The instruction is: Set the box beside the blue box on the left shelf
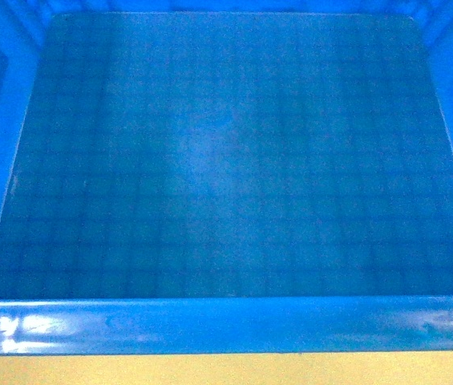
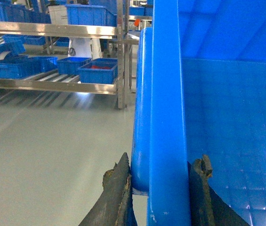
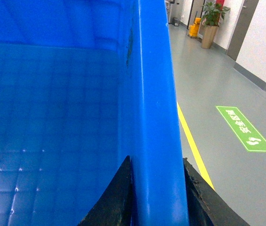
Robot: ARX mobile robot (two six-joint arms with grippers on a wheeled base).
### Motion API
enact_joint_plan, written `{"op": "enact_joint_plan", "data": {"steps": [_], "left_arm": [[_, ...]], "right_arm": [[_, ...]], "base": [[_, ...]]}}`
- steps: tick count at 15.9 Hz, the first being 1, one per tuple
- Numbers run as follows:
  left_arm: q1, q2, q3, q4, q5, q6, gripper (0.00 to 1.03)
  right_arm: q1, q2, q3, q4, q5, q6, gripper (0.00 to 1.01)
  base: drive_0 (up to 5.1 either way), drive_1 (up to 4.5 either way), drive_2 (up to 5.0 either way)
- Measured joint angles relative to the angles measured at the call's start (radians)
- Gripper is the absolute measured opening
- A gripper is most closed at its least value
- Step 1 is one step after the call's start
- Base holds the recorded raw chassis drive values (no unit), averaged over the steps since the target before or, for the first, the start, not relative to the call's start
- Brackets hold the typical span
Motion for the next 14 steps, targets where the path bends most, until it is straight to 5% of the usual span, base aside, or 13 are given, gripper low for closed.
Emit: {"op": "enact_joint_plan", "data": {"steps": [14], "left_arm": [[0.000,0.000,0.000,0.003,0.001,0.000,0.18]], "right_arm": [[0.000,0.000,0.000,0.000,0.000,-0.002,0.22]], "base": [[0.0,4.09,-4.0]]}}
